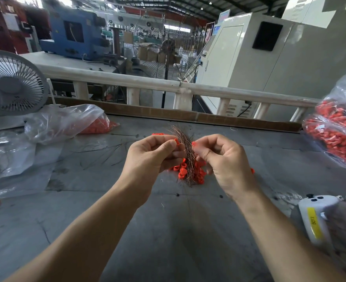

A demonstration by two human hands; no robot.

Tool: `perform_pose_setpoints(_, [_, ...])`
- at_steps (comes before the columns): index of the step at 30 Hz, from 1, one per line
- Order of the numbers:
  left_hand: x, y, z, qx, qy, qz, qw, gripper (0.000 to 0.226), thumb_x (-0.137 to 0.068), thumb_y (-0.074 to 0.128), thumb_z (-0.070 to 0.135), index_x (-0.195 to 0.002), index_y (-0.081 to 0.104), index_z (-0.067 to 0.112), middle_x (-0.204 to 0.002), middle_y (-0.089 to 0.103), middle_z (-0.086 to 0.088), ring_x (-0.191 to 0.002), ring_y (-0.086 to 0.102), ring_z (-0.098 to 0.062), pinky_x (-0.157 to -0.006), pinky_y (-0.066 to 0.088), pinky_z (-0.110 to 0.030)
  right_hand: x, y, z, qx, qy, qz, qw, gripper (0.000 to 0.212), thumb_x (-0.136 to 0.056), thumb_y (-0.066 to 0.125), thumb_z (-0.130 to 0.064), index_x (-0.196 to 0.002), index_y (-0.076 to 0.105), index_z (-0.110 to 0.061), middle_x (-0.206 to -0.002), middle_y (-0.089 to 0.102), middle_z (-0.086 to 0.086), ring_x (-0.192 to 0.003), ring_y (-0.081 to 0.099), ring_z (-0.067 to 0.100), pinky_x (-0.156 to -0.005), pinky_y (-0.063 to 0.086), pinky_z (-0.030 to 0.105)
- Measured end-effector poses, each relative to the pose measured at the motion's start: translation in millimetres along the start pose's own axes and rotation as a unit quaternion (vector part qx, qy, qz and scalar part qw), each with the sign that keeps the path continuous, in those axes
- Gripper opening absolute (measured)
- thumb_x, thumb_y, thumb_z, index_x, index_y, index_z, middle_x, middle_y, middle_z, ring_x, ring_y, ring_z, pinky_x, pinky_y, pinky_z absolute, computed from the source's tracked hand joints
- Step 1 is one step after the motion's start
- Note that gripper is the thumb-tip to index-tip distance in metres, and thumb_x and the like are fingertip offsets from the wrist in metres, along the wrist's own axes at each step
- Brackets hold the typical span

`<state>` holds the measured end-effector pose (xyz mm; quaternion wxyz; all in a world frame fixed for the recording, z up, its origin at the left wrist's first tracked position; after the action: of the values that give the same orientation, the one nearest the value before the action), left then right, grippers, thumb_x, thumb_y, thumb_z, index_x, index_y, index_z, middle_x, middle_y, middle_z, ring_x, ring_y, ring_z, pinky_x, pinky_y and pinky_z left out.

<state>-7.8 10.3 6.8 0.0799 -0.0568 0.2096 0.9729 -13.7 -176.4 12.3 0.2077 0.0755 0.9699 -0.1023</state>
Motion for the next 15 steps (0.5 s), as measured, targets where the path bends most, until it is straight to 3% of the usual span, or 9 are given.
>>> perform_pose_setpoints(9, [1.2,0.7,2.1,0.011,0.0,-0.019,1.0,0.014,-0.094,0.067,0.007,-0.106,0.07,-0.001,-0.094,0.077,-0.021,-0.086,0.076,-0.029,-0.075,0.062,-0.03,6.5,8.6,-8.9,-0.006,-0.035,-0.033,0.999,0.013,-0.092,0.076,-0.012,-0.093,0.076,-0.025,-0.078,0.076,-0.006,-0.07,0.068,0.003,-0.062,0.051,0.014])
perform_pose_setpoints(15, [2.5,1.5,0.5,0.007,-0.002,-0.027,1.0,0.015,-0.093,0.069,0.008,-0.105,0.072,0.001,-0.091,0.077,-0.021,-0.083,0.076,-0.027,-0.073,0.062,-0.029,7.8,9.4,-12.8,0.039,-0.075,-0.014,0.996,0.007,-0.09,0.079,-0.021,-0.095,0.079,-0.027,-0.081,0.076,-0.009,-0.068,0.067,0.003,-0.063,0.05,0.016])
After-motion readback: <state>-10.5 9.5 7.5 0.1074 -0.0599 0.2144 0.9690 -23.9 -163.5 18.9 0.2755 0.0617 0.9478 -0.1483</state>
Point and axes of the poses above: each hand's wrist, its own x-axis away from the middle knuckle, its own y-axis out of the palm, z = x × y, the point moved 2 cm from there along -x, towards the middle knuckle
